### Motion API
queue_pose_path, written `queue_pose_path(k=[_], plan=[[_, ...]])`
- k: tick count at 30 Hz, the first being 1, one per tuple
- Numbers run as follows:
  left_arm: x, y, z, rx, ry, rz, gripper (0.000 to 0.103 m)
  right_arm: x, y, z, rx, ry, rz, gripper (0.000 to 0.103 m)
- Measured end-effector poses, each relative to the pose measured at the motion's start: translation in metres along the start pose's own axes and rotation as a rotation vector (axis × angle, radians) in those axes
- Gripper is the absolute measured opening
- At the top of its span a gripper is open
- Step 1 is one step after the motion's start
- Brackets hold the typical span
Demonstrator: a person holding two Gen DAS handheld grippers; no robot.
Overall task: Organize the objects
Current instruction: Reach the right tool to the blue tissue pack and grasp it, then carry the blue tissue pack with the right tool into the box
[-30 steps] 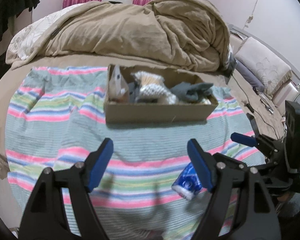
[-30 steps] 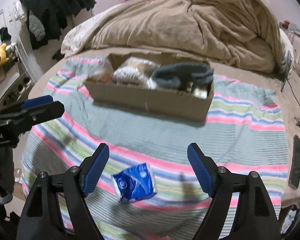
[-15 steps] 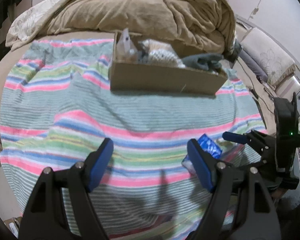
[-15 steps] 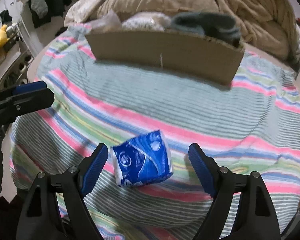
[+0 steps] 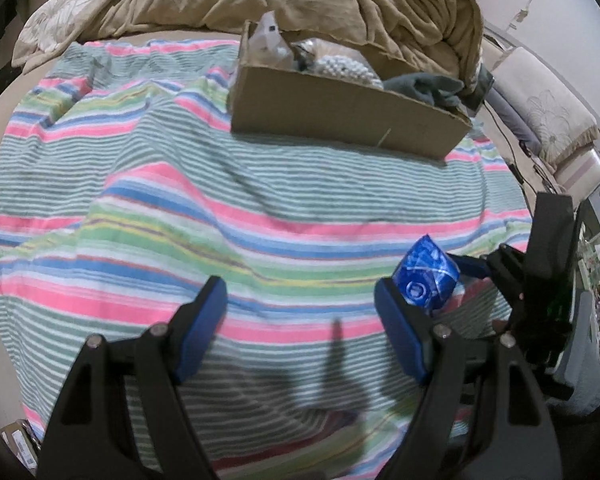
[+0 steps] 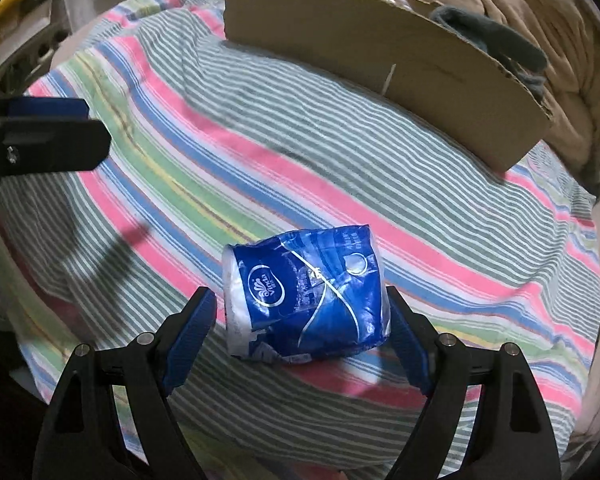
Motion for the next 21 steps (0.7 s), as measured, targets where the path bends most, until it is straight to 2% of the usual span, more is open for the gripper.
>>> queue_pose_path(k=[3,5,8,13,21], plan=[[0.001,0.0,0.0,0.001,0.0,0.0,0.078,-0.001,0.001,0.001,0.006,-0.002,-0.009,0.084],[0.0,0.0,0.0,0.002,0.0,-0.001,0.078,-0.005,0.001,0.002,0.006,-0.005,-0.023,0.078],[0.0,0.0,0.0,0.001,0.001,-0.003,0.078,-0.01,0.001,0.007,-0.003,-0.057,-0.063,0.076],[0.0,-0.002,0.002,-0.003,-0.007,-0.004,0.078,-0.017,-0.002,0.019,-0.028,-0.136,-0.114,0.074],[-0.001,-0.012,0.008,-0.026,-0.026,-0.011,0.078,-0.03,-0.014,0.047,-0.093,-0.173,-0.142,0.074]])
Point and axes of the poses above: each gripper's, at about its wrist camera, not at the fingertips, and z roughly against the way its jaws point, x to its left, y to its underside, the point moved 9 cm from there along -z, roughly the way its jaws point, and after that the axes turned 13 degrees about x, right-handed, at the moved point
